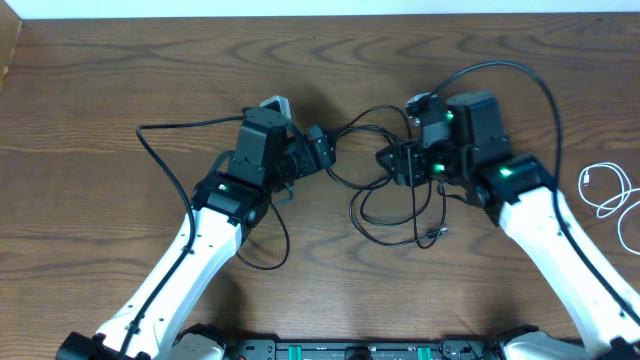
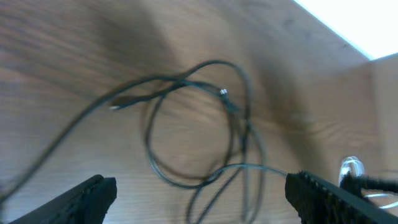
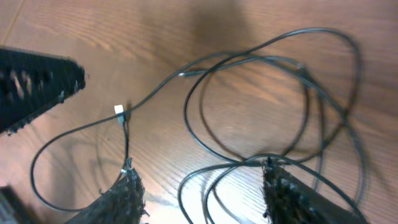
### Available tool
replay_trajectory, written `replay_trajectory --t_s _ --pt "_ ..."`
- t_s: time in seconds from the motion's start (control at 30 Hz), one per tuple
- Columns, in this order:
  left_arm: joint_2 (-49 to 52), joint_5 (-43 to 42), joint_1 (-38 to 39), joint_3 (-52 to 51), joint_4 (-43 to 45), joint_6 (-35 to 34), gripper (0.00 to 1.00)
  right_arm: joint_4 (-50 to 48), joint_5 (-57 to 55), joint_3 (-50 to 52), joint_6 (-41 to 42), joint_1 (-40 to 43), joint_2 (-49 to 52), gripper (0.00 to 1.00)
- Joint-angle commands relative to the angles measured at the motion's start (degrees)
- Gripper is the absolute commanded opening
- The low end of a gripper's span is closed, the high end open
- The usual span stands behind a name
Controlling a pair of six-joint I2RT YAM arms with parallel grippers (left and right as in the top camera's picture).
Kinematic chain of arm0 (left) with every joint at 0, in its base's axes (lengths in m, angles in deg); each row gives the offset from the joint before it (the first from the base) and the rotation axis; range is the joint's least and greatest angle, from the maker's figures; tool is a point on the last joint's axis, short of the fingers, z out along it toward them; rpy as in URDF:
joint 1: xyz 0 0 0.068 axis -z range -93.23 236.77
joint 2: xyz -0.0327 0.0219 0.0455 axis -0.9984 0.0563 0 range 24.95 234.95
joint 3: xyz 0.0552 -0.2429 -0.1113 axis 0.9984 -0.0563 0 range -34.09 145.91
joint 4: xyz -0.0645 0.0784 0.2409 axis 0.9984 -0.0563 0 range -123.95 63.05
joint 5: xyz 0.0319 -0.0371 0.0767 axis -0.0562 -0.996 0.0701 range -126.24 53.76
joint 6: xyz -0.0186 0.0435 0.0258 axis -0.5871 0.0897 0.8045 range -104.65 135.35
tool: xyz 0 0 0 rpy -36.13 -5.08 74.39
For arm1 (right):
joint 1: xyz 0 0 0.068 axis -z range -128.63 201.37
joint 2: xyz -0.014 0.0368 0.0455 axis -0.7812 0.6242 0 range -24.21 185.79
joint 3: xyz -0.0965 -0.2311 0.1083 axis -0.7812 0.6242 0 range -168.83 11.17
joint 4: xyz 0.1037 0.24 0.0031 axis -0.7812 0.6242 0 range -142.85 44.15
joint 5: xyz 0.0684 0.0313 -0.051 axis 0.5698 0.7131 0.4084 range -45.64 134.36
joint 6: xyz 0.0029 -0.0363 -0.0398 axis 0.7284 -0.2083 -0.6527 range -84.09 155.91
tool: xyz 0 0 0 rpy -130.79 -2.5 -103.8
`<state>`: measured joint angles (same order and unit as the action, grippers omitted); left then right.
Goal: Untangle cables
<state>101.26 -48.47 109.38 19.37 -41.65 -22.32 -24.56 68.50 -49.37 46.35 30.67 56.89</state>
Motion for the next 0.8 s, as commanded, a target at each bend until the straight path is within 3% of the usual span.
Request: replay_trajectory --t_s 0.0,0.13,0.33,0.47,0.77 --pt "-2.8 7.6 -0.9 0.8 -3.2 5.9 0.94 -2.0 4.0 0.2 -7.3 -3.1 5.0 0.67" --pt "-6.6 14.7 -2.6 0.8 -9.3 5.0 0.94 -8.0 3.8 0.2 -10.4 -6.8 12.5 0.73" --pt "-14.0 24.1 -8.0 0.8 -19.1 -4.8 0.94 -14.2 -1.0 0.2 -12.9 -12.6 21.2 0.79" --pt "-17.0 24.1 -10.4 0.8 -22.6 -4.9 0.94 -15.8 -12.4 0.2 -12.8 -16.1 25.1 0.82" --pt "-17.5 24.0 -10.7 0.8 -28.0 -4.9 0.94 -18.8 -21.9 -0.9 -12.9 -19.6 27.0 0.77"
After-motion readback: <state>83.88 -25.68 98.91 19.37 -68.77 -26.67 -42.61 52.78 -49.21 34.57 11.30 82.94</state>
